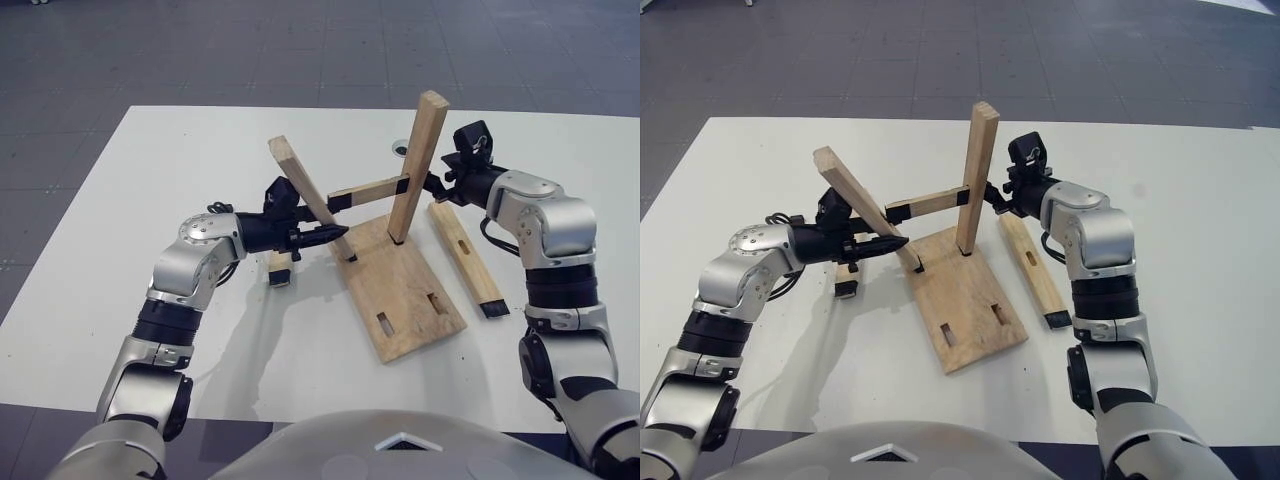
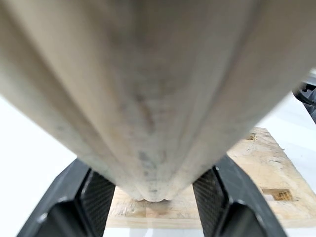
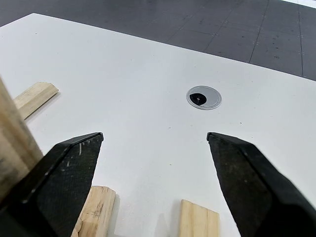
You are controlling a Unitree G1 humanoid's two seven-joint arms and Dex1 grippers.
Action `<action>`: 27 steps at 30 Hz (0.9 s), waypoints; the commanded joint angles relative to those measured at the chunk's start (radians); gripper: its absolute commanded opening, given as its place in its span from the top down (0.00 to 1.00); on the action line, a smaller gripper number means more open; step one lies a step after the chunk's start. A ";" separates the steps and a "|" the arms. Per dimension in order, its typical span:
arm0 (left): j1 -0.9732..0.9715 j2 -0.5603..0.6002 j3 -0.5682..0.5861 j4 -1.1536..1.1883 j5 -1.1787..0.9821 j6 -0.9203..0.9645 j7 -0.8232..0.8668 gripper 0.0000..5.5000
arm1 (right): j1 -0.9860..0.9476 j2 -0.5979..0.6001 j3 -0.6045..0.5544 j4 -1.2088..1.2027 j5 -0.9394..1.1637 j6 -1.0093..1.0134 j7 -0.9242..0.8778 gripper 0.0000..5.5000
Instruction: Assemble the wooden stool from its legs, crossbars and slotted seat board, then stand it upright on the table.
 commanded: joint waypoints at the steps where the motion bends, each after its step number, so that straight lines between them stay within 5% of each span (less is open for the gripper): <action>1: 0.064 0.008 -0.044 0.046 0.045 0.088 -0.002 0.63 | -0.006 0.015 0.024 -0.004 0.013 0.008 0.020 0.29; 11: 0.029 0.106 -0.220 0.027 0.164 0.049 -0.122 0.63 | 0.001 0.019 0.023 -0.012 0.019 0.005 0.009 0.29; 19: 0.060 0.076 -0.246 0.071 0.271 -0.080 0.049 0.63 | 0.030 0.031 0.007 -0.049 0.035 0.037 -0.012 0.29; 27: 0.102 0.107 -0.275 0.040 0.268 -0.105 0.050 0.63 | 0.071 0.015 -0.180 0.028 -0.039 0.002 -0.266 0.29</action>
